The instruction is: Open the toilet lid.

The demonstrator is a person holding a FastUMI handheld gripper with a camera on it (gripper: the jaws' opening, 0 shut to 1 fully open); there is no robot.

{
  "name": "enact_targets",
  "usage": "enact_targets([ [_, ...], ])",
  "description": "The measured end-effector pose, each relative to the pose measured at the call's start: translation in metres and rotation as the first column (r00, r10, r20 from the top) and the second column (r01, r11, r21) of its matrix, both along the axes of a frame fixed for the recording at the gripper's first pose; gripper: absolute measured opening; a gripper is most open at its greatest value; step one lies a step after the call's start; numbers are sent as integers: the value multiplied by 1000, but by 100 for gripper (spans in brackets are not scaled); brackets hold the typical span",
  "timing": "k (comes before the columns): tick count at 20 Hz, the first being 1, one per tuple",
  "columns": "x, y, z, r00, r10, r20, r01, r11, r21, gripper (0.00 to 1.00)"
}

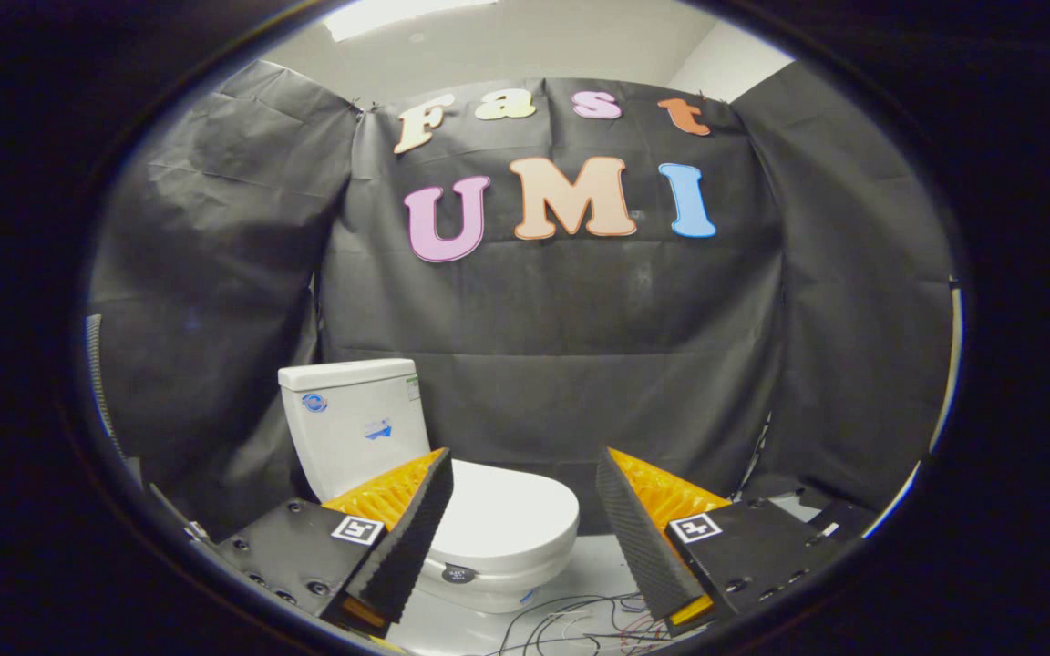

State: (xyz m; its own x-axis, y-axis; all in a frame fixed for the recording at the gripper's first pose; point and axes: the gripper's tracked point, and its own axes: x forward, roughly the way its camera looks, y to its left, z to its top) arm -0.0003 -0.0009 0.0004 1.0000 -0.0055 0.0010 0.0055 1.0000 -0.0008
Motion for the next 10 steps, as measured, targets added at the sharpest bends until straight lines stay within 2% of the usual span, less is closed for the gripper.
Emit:
enact_targets([
  [10,4,-1,5,1000,-1,15,1,1000,4,96],
])
